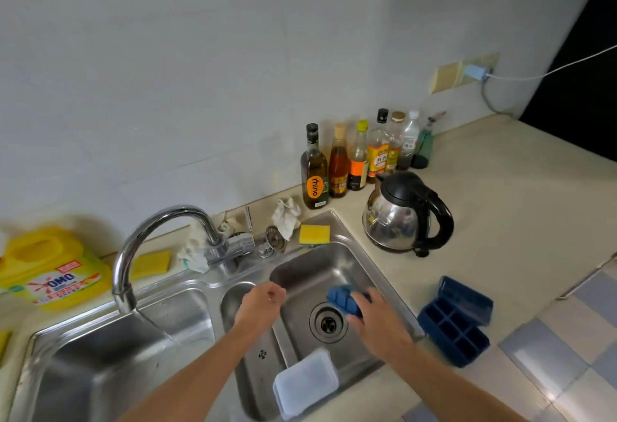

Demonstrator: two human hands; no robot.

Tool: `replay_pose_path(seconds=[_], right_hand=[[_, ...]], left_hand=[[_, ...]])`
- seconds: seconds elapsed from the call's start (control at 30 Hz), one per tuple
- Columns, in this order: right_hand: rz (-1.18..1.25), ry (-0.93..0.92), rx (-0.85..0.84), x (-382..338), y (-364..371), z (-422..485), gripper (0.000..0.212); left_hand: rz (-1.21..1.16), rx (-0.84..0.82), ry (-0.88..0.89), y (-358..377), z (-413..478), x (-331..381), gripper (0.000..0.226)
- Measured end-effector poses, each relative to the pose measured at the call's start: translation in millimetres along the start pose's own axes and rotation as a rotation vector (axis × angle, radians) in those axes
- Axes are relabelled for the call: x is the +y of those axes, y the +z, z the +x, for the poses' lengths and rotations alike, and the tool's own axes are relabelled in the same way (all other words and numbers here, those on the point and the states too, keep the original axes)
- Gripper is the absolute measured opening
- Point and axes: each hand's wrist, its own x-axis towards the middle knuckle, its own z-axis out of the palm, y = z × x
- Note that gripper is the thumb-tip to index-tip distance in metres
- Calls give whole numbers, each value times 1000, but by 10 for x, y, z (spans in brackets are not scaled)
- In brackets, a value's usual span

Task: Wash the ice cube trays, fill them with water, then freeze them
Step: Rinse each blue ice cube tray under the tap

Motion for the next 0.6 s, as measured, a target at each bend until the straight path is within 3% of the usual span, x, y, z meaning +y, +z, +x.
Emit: replay_pose_path(seconds=[0.17,0.23,0.33,0.37,0.5,0.53,0.6], right_hand=[[190,-188,390,-247,-368,246,55],[83,-171,270,-186,-297,250,55],[-110,-44,-167,-62,-14,195,52],[-86,-31,-153,-46,46,200,53],[77,-96,192,-57,36,376,57],[90,-101,169,-24,51,396,56],[51,-41,-54,72,91,370,53]], left_hand=[[8,-16,34,24,269,36,19],[-5,-4,42,46,322,55,17],[26,-46,63,94,329,36,14],[31,-54,64,103,328,31,14],[54,-44,51,162,381,56,14],[56,-46,42,195,380,73,14],[42,-38,29,269,362,121,13]])
